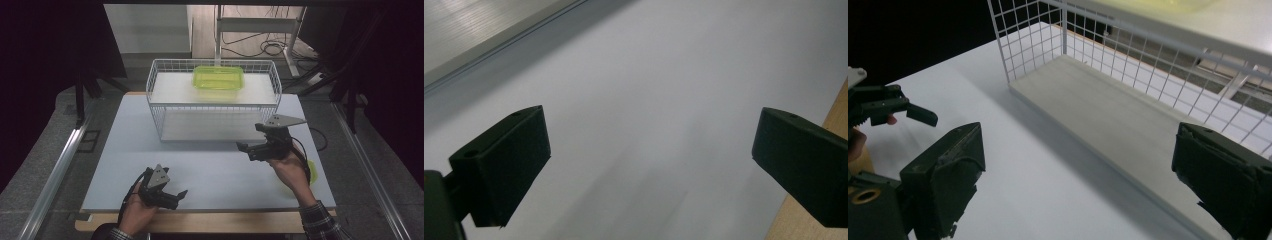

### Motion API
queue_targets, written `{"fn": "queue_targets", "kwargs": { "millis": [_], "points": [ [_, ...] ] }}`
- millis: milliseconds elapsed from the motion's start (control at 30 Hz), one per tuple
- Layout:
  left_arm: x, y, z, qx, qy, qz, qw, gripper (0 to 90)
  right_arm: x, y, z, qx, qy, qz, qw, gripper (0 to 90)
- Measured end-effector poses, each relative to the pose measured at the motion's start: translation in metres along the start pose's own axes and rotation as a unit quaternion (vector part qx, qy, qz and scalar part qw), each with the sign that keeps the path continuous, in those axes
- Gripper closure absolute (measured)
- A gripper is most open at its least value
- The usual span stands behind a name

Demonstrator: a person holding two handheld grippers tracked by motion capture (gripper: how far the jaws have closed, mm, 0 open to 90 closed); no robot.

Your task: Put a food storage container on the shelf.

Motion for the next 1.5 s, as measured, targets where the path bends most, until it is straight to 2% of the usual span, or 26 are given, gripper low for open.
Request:
{"fn": "queue_targets", "kwargs": {
  "millis": [167,300,500,733,1100,1267,1400,1500],
  "points": [
    [0.0,0.0,0.0,0.005,-0.001,0.001,1.0,1.9,-0.007,0.016,0.002,0.01,-0.002,-0.007,0.9999,6.3],
    [0.0,-0.001,-0.001,0.012,-0.003,0.001,0.9999,1.7,-0.011,0.029,0.002,0.007,0.001,-0.014,0.9999,6.3],
    [-0.002,-0.003,-0.002,0.016,-0.004,-0.01,0.9998,1.7,-0.012,0.052,0.002,0.003,0.007,-0.006,1.0,6.3],
    [-0.004,-0.005,-0.003,0.014,-0.002,-0.017,0.9998,1.8,-0.014,0.066,0.006,0.018,0.009,-0.004,0.9998,6.5],
    [-0.004,-0.005,-0.005,0.024,-0.007,-0.014,0.9996,1.8,-0.009,0.099,0.019,0.016,0.014,0.023,0.9995,6.7],
    [-0.001,-0.002,-0.004,0.038,-0.016,0.0,0.9991,1.7,-0.007,0.117,0.025,0.021,0.008,0.036,0.9991,6.7],
    [-0.002,-0.003,-0.004,0.039,-0.016,-0.004,0.9991,1.7,-0.006,0.132,0.025,0.025,0.012,0.054,0.9981,6.7],
    [-0.002,-0.003,-0.004,0.039,-0.018,-0.004,0.9991,1.7,-0.006,0.137,0.023,0.031,0.016,0.061,0.9975,6.4]
  ]
}}
Point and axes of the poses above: each handheld gripper's, and its own axes: x roughly forward along the jaws, y roughly out of its underside, z roughly to its left, the point moved 9 cm from there along x, roughly forward along the jaws, and after that the axes turned 3 degrees about y, right-handed, at the moved point
